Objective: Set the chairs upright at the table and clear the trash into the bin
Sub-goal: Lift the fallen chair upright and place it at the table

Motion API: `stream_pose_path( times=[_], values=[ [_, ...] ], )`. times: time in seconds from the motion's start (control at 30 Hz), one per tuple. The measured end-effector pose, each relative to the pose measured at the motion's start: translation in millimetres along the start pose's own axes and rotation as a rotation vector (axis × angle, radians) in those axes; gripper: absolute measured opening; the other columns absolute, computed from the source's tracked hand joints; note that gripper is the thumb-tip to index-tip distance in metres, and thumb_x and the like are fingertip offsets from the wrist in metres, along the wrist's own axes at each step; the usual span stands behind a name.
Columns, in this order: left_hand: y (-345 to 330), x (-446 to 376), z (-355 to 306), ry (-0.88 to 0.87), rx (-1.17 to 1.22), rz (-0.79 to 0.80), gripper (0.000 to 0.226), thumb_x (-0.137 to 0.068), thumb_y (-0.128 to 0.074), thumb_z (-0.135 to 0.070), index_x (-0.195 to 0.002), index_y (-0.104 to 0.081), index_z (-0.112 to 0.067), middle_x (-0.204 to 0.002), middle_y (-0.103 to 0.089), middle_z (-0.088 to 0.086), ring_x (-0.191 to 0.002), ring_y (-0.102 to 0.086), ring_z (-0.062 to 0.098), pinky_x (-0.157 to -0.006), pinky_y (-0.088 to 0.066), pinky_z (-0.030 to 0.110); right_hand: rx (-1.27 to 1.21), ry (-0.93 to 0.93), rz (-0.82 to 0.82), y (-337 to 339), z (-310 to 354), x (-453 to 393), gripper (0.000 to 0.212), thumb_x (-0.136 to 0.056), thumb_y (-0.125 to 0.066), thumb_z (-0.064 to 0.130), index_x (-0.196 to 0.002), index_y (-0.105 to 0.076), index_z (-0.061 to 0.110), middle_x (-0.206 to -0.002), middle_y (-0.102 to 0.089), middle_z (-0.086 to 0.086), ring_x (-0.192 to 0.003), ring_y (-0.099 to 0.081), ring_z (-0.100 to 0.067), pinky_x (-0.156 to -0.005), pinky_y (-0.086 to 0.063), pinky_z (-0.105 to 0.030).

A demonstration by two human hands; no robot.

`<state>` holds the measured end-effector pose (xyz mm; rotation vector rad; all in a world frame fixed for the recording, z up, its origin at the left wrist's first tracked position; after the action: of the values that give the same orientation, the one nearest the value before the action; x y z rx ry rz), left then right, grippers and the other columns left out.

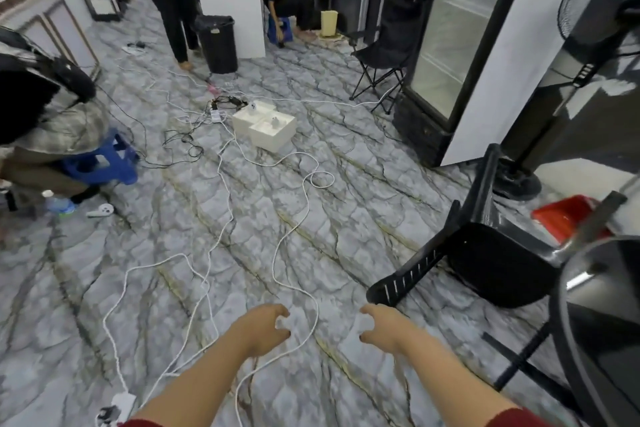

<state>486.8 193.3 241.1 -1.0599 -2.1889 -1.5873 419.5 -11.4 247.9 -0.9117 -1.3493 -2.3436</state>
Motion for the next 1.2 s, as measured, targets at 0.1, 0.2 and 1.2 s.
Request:
stream_pose_path(
  times=[0.1, 0.2, 1.2],
  values=[
    [14.6, -37.0, -6.5, -0.024, -0.023, 0.036, 0.049, -0.091, -0.05, -0.037, -0.136, -0.039, -0.021, -0.146, -0.039, 0.002, -0.132, -0.038, 0.019, -0.107, -0.033, 0.03, -0.034, -0.044, -0.005, 18.4, -5.9, -26.1, 0.06, -0.088, -0.055, 0.032, -0.14, -0.03, 0.018, -0.146, -0.036, -0.006, -0.131, -0.037, -0.025, -0.105, -0.034, -0.033],
    [37.2, -80.8, -22.8, -0.047, -0.043, 0.06, 0.048, -0.092, -0.049, -0.035, -0.136, -0.039, -0.021, -0.146, -0.038, 0.003, -0.132, -0.038, 0.02, -0.106, -0.033, 0.029, -0.043, -0.079, -0.01, 46.7, -15.0, -57.7, 0.06, -0.086, -0.055, 0.034, -0.139, -0.032, 0.017, -0.143, -0.039, -0.007, -0.128, -0.04, -0.026, -0.103, -0.037, -0.037],
    [269.2, -508.8, -249.0, -0.498, -0.332, 0.283, 0.046, -0.091, -0.05, -0.035, -0.133, -0.042, -0.019, -0.142, -0.044, 0.005, -0.128, -0.042, 0.02, -0.103, -0.034, 0.026, -0.417, -0.469, -0.232, 352.4, -114.2, -303.3, 0.054, -0.089, -0.051, 0.037, -0.137, -0.038, 0.016, -0.143, -0.043, -0.008, -0.127, -0.043, -0.027, -0.102, -0.038, -0.037]
  ],
)
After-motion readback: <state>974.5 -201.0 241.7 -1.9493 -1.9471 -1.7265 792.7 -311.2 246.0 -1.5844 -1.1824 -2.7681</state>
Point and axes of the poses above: each hand's wrist, its own x-axis away from the middle knuckle, its own y-axis out of the back of the hand, z = x × y, the point moved 9 cm from there along -x, towards the middle knuckle
